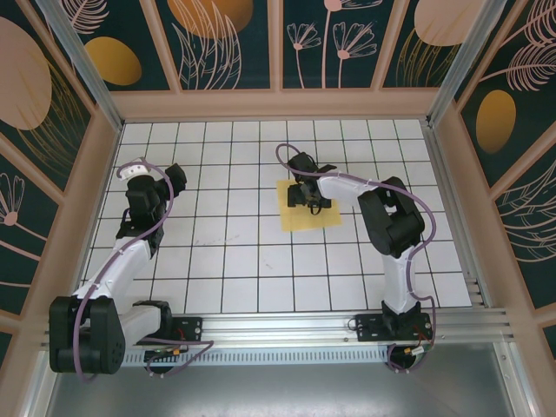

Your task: Fold a paper plane with a square sheet of paper (pick it up from the middle)

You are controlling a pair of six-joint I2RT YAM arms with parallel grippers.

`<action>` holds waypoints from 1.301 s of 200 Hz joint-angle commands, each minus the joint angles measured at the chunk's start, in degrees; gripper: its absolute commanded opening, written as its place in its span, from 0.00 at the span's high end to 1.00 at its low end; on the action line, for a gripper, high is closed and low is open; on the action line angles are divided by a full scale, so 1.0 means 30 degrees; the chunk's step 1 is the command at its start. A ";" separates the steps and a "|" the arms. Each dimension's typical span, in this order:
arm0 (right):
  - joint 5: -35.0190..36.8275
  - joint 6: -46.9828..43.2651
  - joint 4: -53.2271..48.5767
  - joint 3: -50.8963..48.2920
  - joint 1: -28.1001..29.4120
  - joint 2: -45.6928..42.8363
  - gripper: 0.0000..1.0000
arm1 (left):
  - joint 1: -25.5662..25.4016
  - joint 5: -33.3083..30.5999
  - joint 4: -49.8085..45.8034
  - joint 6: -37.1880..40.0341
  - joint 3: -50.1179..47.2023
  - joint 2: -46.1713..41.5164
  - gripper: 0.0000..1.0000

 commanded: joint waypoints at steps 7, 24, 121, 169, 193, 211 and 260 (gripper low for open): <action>-0.1143 -0.0107 -0.0534 -0.1191 -0.0119 0.1467 0.18 | 0.0109 0.0145 -0.0105 -0.0295 0.0610 0.0132 0.01; -0.1228 -0.0076 -0.0459 -0.1139 -0.0103 0.1241 0.18 | 0.0109 0.0116 -0.0112 -0.0293 0.0582 0.0132 0.02; -0.7011 0.1578 0.5068 -0.3325 -0.0379 -0.3656 0.65 | 0.0094 0.5627 -0.0202 -0.1634 0.0280 0.1540 0.02; -1.2282 0.3682 0.9565 -0.5613 -0.1145 -0.5755 0.70 | -0.0084 1.0418 0.3117 -0.3953 -0.0259 0.3919 0.07; -1.4231 0.4434 1.1014 -0.6408 -0.1746 -0.5651 0.70 | -0.1089 1.0972 0.4330 -0.4751 -0.0346 0.4784 0.10; -1.5143 0.4327 1.1172 -0.6618 -0.1984 -0.5230 0.71 | -0.2256 1.0694 0.4303 -0.4759 -0.0061 0.5389 0.12; -1.5705 0.3261 0.9986 -0.6815 -0.2805 -0.3987 0.72 | -0.4761 1.1073 0.6458 -0.6241 0.0302 0.7566 0.29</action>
